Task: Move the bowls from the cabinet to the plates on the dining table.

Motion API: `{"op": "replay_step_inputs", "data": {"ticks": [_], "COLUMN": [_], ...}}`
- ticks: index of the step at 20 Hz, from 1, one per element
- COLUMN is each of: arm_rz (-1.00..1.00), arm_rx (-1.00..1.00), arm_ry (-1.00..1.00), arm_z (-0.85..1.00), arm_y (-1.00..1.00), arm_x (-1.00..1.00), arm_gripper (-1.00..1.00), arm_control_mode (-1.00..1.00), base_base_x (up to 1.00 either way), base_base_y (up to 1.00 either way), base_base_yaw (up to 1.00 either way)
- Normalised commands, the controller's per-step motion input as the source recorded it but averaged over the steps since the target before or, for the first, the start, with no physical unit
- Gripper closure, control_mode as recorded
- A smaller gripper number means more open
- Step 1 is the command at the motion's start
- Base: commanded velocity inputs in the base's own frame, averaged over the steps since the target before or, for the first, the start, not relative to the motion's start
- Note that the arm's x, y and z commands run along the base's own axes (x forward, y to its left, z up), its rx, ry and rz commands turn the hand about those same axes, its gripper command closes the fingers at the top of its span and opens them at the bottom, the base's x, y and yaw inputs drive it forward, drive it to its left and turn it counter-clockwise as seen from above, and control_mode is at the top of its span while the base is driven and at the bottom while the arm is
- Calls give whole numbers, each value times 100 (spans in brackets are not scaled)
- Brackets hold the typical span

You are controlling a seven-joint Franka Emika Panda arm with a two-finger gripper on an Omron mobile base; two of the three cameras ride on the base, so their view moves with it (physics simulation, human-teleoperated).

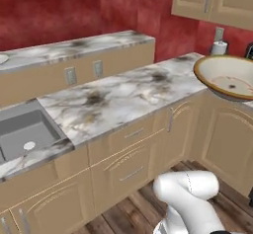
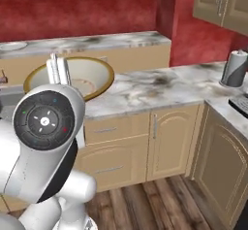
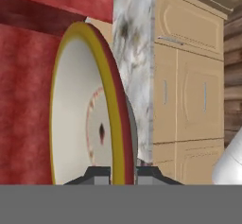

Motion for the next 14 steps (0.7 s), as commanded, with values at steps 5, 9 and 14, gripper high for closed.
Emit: {"op": "replay_step_inputs", "data": {"ticks": [5, 9, 14], "arm_rz": [0, 0, 0], "arm_rx": [0, 0, 0], "arm_ry": [0, 0, 0], "arm_z": [0, 0, 0], "arm_y": [0, 0, 0], "arm_x": [0, 0, 0], "arm_gripper": [100, 100, 100], "arm_control_mode": [100, 100, 100], "base_base_x": [5, 23, 3], "base_base_y": [77, 36, 71], "base_base_yaw": [27, 44, 40]}}
